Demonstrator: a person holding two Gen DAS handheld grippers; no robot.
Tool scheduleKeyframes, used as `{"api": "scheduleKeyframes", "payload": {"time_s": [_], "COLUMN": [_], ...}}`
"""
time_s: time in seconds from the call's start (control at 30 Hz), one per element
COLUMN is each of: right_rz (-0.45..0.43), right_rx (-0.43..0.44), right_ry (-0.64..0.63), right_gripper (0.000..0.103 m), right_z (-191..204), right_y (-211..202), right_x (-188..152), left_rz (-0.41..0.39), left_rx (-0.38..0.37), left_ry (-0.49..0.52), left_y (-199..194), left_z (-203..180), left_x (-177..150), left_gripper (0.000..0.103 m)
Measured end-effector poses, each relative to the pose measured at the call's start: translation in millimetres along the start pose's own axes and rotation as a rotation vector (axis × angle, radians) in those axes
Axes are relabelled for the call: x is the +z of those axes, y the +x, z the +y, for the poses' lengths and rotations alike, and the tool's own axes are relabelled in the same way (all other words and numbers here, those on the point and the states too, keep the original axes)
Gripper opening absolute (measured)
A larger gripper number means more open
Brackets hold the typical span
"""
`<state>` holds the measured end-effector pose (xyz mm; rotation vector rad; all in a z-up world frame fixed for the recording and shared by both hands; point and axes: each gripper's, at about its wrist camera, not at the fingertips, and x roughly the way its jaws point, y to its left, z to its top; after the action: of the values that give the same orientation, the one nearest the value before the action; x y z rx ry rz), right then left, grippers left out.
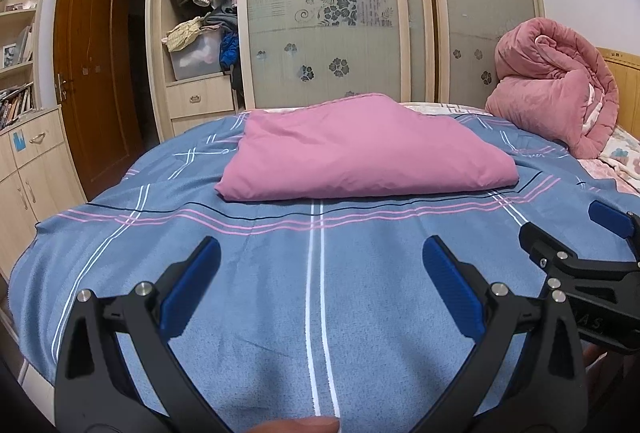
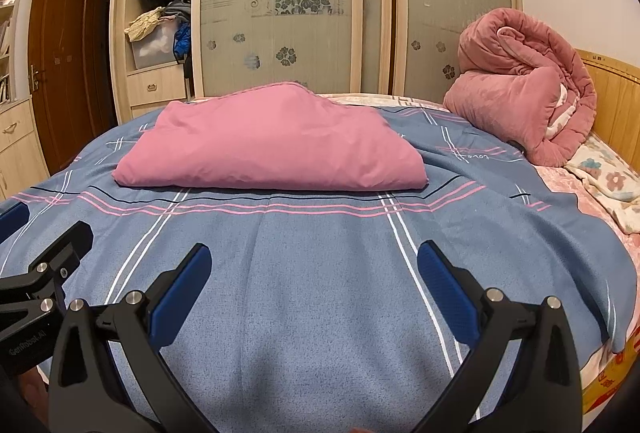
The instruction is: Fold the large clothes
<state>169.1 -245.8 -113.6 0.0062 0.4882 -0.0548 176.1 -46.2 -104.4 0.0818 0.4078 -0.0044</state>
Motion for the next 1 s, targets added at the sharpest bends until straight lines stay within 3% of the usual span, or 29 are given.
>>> {"api": "scheduleKeyframes", "payload": {"time_s": [1.0], "right_rz": [-0.001], "right_rx": [-0.003], "right_ry": [0.003], "right_gripper": [0.102], "right_z": [-0.8], "right_y": [0.8], "right_x": [0.6], "left_rz": [0.003], "left_rx": [-0.002], "left_ry": [0.006], "left_y": [0.6], "left_z": [0.0], "left_x": [-0.2], "left_gripper": [0.101]}}
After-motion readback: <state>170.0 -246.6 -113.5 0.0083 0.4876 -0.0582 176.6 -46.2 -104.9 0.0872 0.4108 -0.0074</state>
